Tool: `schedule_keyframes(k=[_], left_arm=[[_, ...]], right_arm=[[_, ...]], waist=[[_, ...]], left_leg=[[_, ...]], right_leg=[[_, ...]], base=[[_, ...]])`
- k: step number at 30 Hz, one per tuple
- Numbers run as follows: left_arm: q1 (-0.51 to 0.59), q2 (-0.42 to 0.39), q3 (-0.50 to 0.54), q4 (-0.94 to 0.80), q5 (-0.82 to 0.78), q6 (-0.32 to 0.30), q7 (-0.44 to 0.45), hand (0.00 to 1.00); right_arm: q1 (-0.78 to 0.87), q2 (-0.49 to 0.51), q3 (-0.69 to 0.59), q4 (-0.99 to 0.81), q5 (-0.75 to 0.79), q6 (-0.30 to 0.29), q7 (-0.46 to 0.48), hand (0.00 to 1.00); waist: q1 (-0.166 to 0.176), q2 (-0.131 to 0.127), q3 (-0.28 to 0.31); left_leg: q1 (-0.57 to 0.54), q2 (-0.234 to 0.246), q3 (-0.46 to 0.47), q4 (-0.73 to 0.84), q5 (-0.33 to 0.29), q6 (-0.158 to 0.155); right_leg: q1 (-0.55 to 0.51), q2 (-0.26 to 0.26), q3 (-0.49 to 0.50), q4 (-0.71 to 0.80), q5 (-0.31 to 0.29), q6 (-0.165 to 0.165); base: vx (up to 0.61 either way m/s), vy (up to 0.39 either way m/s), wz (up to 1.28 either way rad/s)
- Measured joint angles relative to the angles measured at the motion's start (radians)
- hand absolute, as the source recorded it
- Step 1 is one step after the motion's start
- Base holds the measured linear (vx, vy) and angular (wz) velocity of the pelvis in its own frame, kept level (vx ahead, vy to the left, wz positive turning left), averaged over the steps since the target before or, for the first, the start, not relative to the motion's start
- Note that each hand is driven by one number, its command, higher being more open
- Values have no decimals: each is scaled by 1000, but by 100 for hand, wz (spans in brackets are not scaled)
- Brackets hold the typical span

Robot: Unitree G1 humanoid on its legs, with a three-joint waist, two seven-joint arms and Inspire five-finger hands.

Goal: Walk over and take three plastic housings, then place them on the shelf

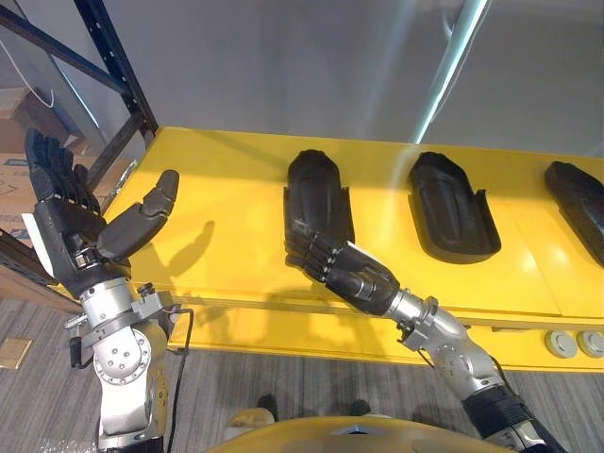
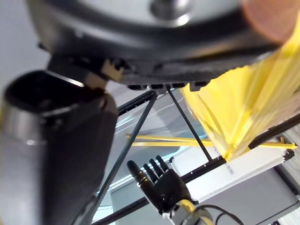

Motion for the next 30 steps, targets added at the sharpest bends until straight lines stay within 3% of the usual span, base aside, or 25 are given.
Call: schedule_keyframes(k=[19,25,30], left_arm=[[2,-25,0,13,-1,0,-43,100],[2,-25,-13,13,1,0,-51,100],[2,-25,-34,13,2,12,-50,100]], right_arm=[[-50,30,-10,85,-25,-23,-40,100],[-64,27,-12,13,-128,-30,-142,100],[-98,29,-15,13,-132,-30,-167,100]], waist=[[1,4,0],[0,3,0],[0,3,0]], left_leg=[[-1,-5,-13,0,6,-3],[-1,-4,-8,0,5,-4],[-1,-3,-3,0,4,-5]], right_leg=[[2,-8,-15,13,-5,0],[1,-8,-10,13,-5,1],[0,-7,-6,13,-5,1]], base=[[-9,4,2],[0,0,-1],[0,0,-1]])
